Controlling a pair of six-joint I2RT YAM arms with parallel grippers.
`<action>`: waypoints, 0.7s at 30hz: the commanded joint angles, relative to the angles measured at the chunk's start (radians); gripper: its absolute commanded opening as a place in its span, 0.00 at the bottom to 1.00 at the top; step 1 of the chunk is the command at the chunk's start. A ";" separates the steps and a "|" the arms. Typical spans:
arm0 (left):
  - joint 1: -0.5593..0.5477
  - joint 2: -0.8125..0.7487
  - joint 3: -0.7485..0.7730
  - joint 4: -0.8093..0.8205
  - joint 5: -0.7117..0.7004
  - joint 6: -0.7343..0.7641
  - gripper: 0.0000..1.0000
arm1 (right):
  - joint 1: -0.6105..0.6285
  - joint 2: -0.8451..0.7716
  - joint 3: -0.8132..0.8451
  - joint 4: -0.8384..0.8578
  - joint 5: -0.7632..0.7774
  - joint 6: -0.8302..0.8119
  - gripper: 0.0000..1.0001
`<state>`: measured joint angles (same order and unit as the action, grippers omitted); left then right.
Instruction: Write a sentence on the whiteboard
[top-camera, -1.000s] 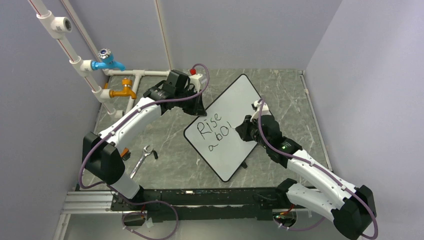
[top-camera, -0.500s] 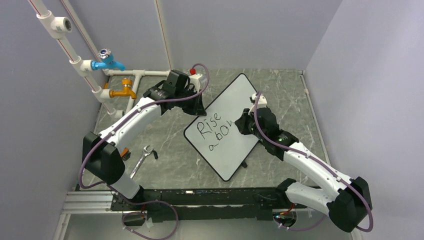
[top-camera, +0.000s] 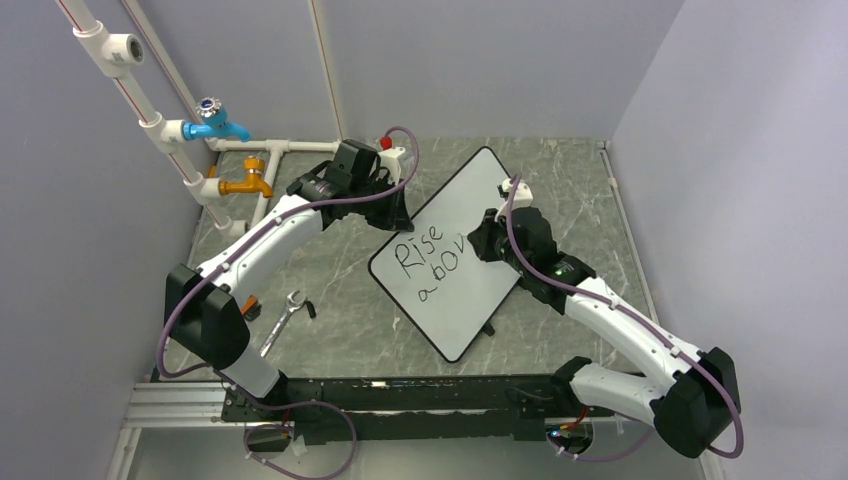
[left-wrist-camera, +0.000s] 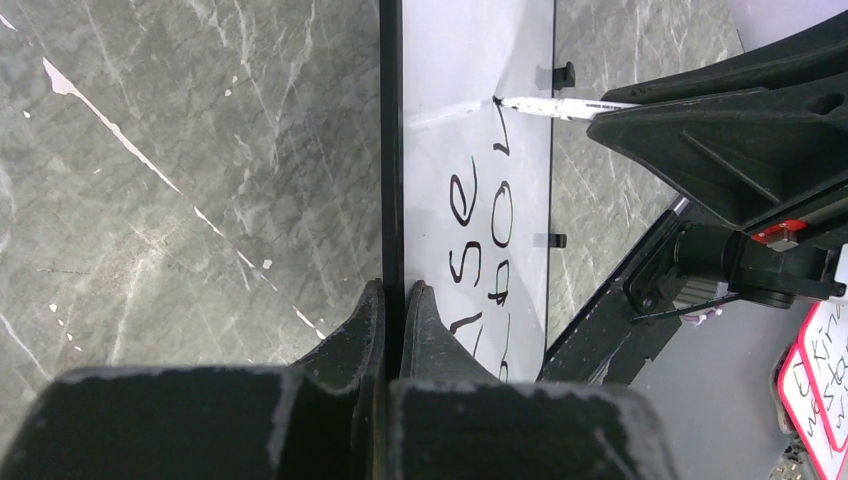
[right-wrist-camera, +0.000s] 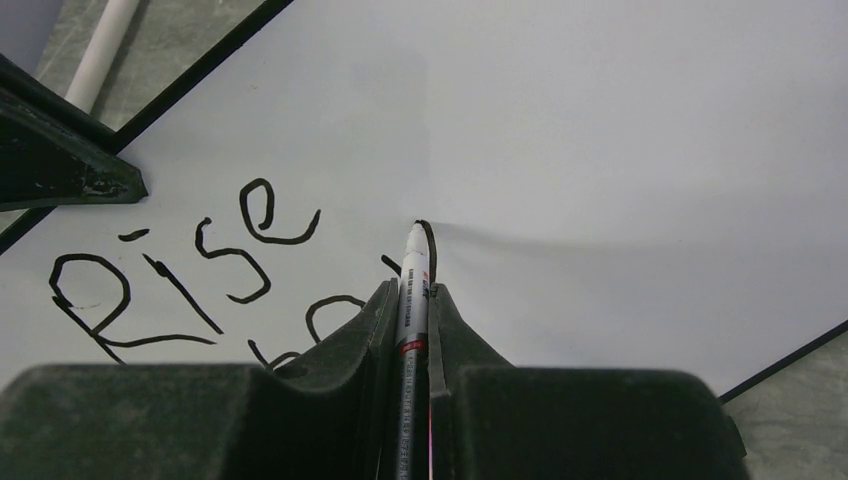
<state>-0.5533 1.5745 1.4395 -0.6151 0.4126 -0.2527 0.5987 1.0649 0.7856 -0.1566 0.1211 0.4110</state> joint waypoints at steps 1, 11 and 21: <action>-0.014 -0.023 0.012 0.006 -0.044 0.043 0.00 | -0.003 -0.054 0.044 0.013 0.008 -0.018 0.00; -0.015 -0.031 0.010 0.007 -0.045 0.044 0.00 | -0.023 -0.117 0.009 -0.022 0.031 -0.021 0.00; -0.016 -0.034 0.010 0.008 -0.046 0.043 0.00 | -0.046 -0.091 -0.021 -0.004 0.006 -0.017 0.00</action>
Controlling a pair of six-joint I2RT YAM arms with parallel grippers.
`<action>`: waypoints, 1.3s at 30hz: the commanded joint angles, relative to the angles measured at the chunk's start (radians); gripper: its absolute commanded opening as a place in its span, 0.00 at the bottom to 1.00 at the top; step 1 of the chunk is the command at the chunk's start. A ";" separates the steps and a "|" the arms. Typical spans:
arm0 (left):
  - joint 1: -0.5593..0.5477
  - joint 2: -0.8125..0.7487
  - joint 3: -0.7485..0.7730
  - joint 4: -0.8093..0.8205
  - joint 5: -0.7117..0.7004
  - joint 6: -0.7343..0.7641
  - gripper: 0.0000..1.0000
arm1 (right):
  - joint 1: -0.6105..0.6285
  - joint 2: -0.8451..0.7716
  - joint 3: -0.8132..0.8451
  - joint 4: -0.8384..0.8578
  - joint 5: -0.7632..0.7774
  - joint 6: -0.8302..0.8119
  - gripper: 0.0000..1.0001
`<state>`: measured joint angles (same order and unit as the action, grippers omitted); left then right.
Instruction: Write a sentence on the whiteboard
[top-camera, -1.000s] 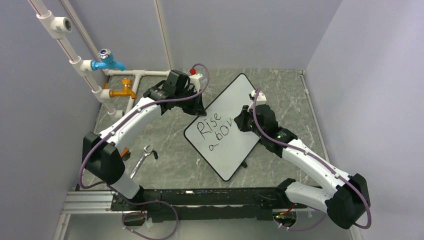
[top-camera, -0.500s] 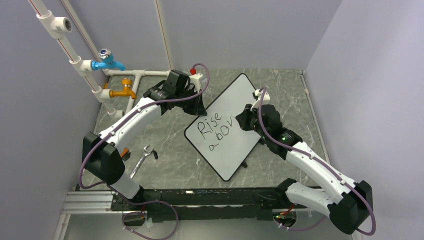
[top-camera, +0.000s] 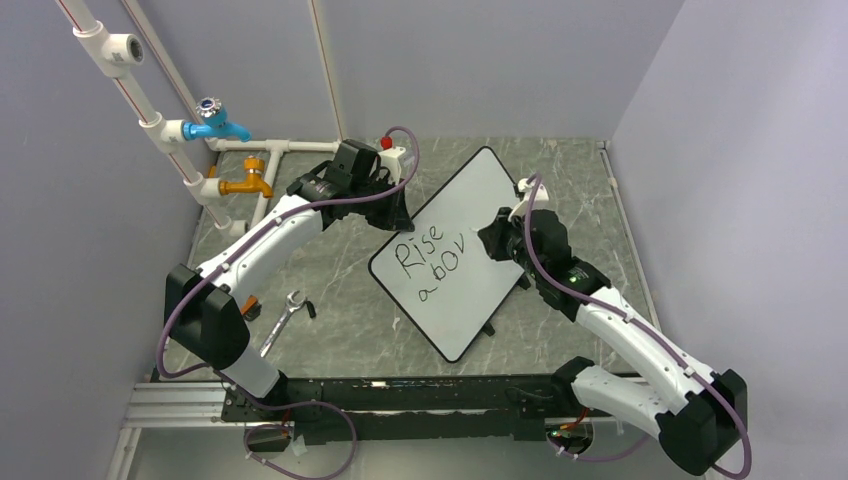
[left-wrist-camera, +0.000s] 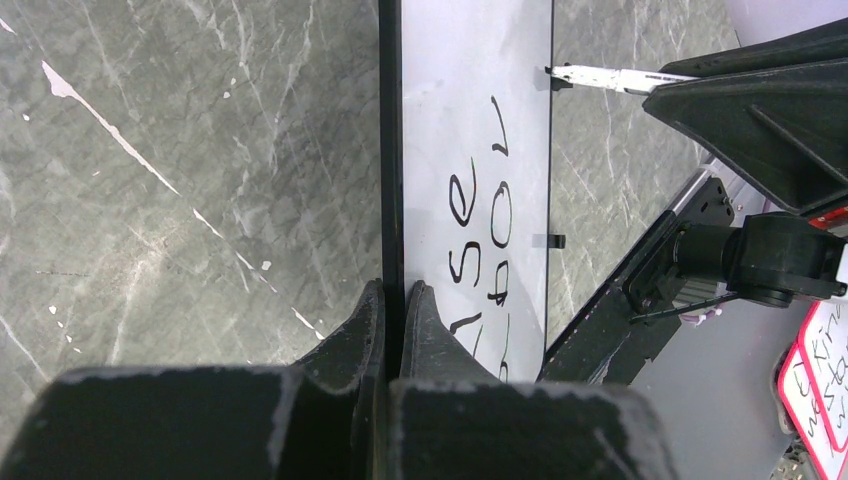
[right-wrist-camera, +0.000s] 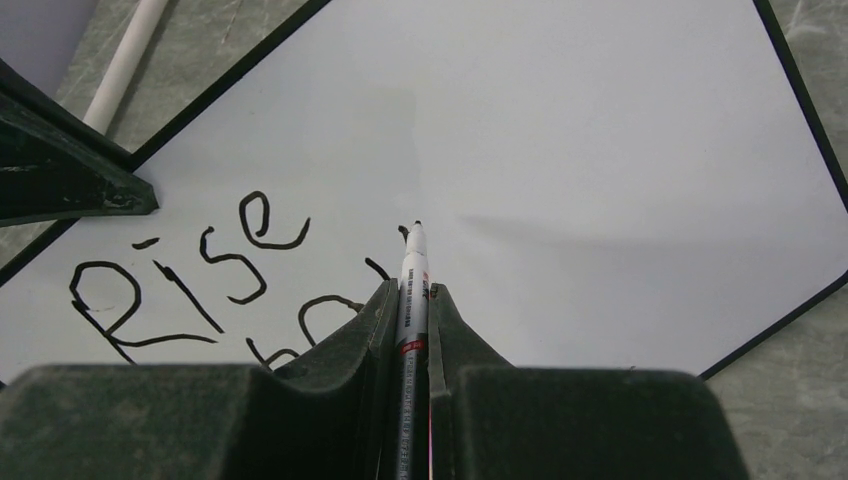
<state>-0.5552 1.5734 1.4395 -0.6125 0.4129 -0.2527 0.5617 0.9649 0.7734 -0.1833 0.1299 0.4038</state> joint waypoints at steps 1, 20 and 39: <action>-0.015 -0.033 0.010 0.004 -0.046 0.043 0.00 | -0.011 0.012 -0.012 0.026 -0.007 -0.010 0.00; -0.016 -0.035 0.009 0.005 -0.046 0.045 0.00 | -0.038 0.066 -0.040 0.074 -0.061 0.003 0.00; -0.019 -0.033 0.009 0.004 -0.047 0.045 0.00 | -0.062 0.123 0.033 0.074 -0.065 -0.012 0.00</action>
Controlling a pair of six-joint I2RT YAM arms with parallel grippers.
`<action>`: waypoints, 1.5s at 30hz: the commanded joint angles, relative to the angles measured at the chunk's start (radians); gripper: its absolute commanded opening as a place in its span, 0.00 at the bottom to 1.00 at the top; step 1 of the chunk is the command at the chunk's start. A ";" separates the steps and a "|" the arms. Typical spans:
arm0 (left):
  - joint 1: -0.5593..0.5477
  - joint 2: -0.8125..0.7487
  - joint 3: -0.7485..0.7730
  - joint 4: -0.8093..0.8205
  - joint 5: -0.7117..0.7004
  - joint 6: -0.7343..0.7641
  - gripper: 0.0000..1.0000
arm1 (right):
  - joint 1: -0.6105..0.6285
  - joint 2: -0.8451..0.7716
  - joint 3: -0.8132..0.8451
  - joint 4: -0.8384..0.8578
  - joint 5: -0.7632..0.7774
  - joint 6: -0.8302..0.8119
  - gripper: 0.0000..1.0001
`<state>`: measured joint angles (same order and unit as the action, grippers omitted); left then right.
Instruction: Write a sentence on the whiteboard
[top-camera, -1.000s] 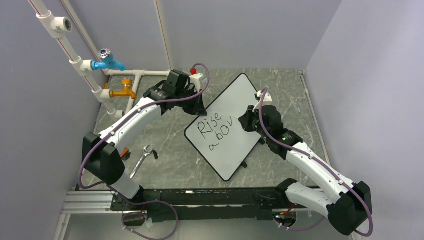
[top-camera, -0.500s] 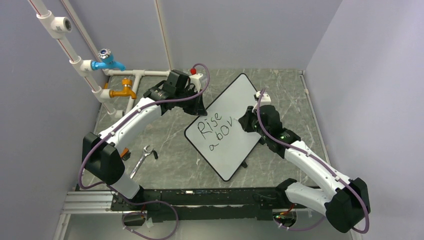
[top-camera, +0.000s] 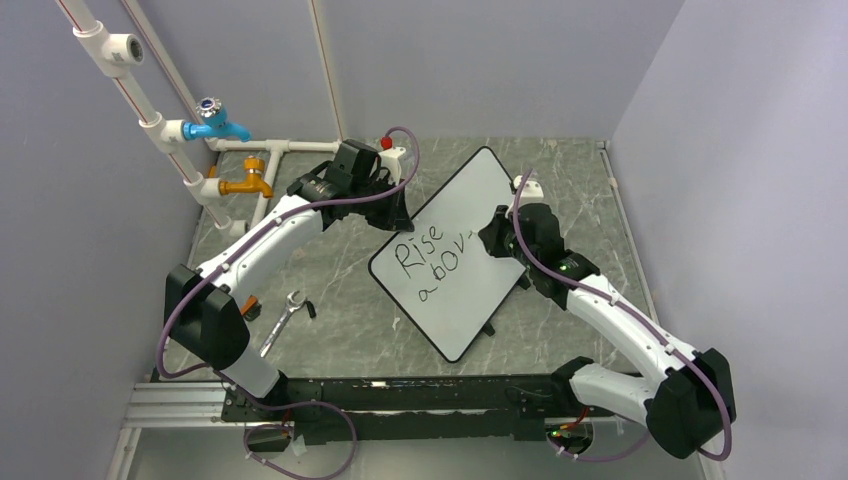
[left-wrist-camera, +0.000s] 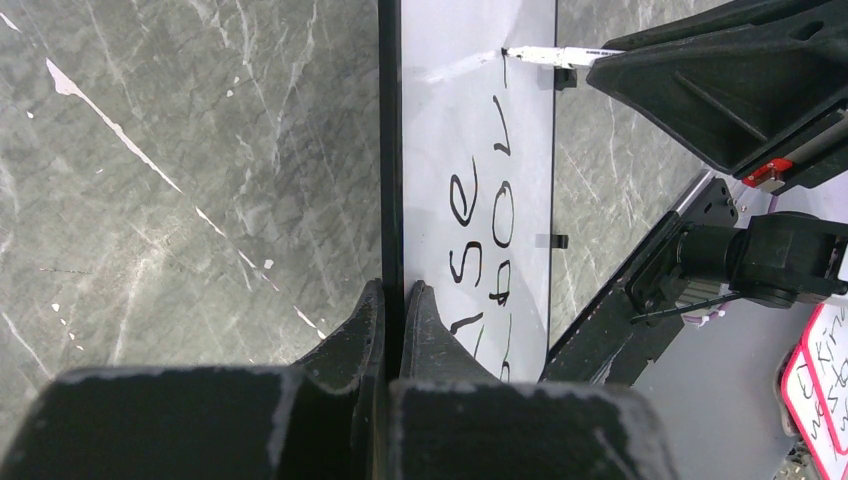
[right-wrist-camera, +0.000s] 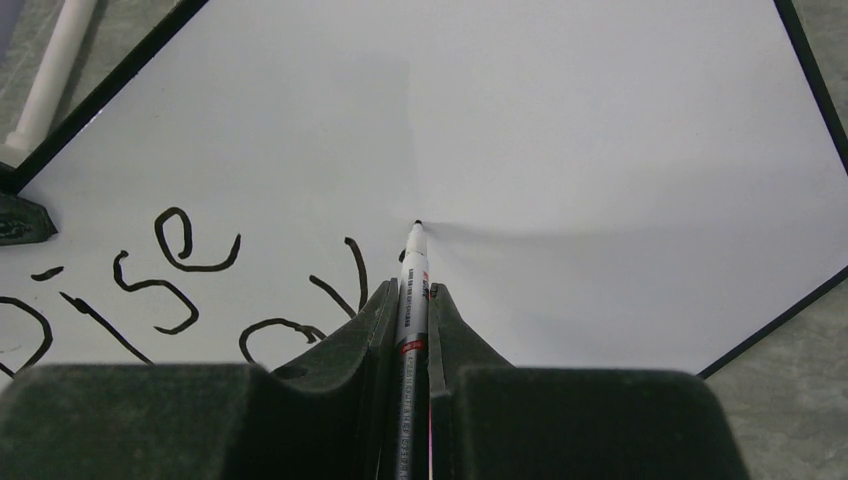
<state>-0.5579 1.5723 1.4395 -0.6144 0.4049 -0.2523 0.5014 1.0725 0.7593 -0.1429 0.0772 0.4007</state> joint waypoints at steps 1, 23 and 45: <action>-0.016 -0.032 0.009 0.004 -0.038 0.045 0.00 | -0.001 0.018 0.049 0.036 -0.020 -0.007 0.00; -0.019 -0.046 0.004 0.007 -0.048 0.045 0.00 | -0.001 -0.029 -0.048 0.026 -0.172 0.010 0.00; -0.020 -0.037 0.007 0.004 -0.049 0.046 0.00 | -0.002 -0.094 -0.102 -0.062 -0.079 0.018 0.00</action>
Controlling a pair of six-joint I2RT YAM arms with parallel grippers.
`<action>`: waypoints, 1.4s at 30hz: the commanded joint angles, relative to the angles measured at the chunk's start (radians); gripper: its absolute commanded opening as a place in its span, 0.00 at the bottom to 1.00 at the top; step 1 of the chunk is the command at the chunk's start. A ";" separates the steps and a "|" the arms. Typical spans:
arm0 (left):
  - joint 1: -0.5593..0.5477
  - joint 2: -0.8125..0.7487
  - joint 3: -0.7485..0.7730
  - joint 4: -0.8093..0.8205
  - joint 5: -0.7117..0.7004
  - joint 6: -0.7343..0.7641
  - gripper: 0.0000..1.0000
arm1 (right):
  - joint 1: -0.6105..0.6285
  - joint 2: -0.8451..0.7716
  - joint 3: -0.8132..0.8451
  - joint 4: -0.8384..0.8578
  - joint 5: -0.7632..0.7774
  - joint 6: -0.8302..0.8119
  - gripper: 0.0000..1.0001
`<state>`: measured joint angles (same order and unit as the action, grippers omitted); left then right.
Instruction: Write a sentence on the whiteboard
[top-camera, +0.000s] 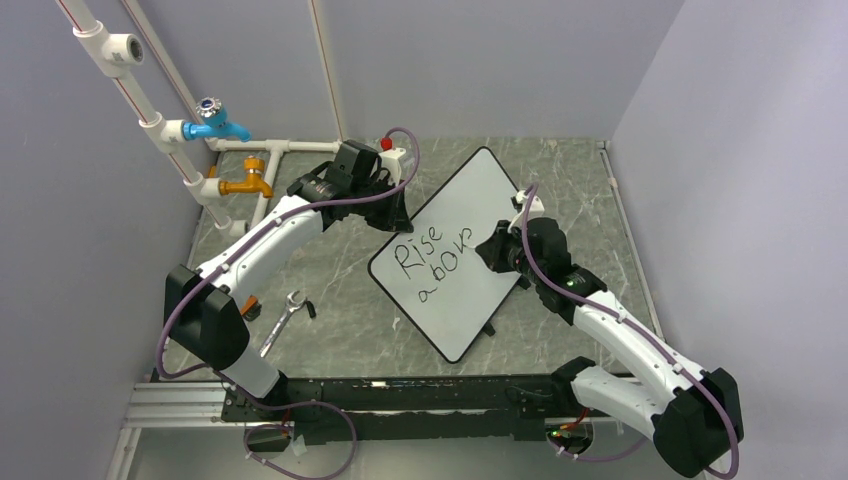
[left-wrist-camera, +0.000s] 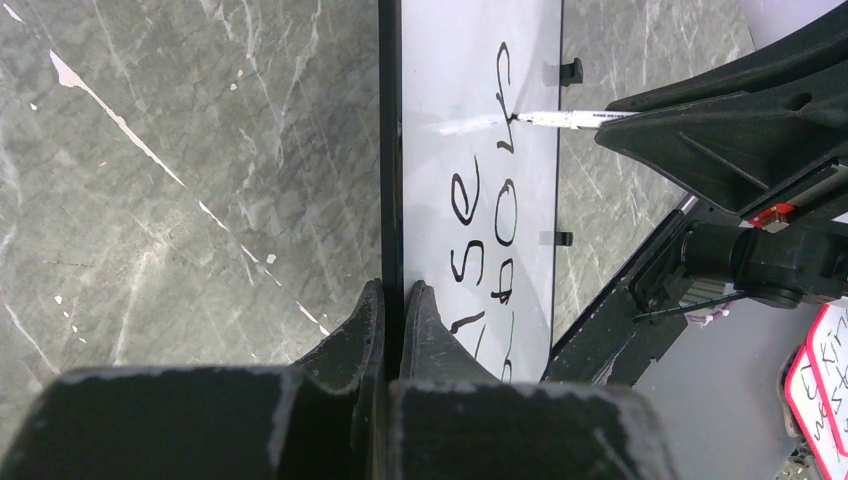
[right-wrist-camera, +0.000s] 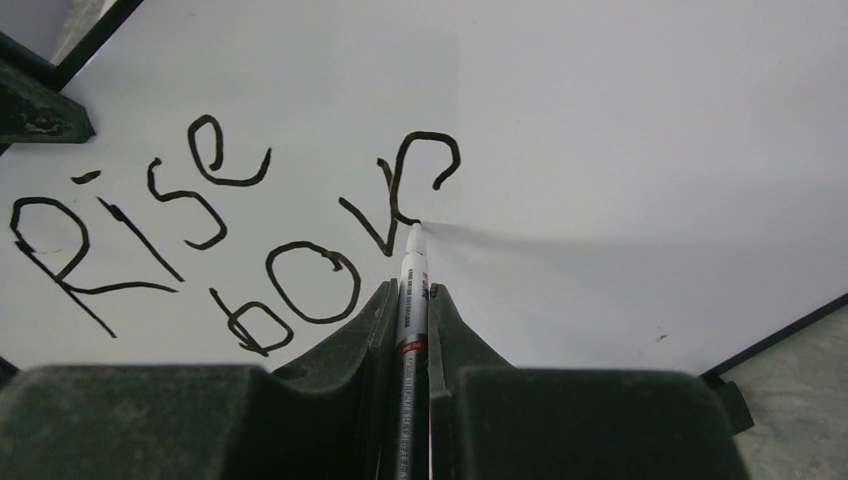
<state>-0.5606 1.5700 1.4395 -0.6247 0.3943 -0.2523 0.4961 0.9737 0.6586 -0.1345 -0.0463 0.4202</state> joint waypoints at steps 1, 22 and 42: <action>-0.018 -0.034 0.007 0.015 -0.038 0.047 0.00 | 0.004 0.011 0.005 -0.071 0.066 -0.003 0.00; -0.017 -0.030 0.009 0.014 -0.034 0.047 0.00 | 0.002 0.084 0.187 -0.084 0.195 -0.043 0.00; -0.017 -0.042 0.007 0.014 -0.030 0.046 0.00 | -0.042 0.171 0.294 -0.037 0.187 -0.052 0.00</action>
<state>-0.5644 1.5677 1.4395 -0.6170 0.3977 -0.2527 0.4736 1.1522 0.9241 -0.2195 0.1471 0.3847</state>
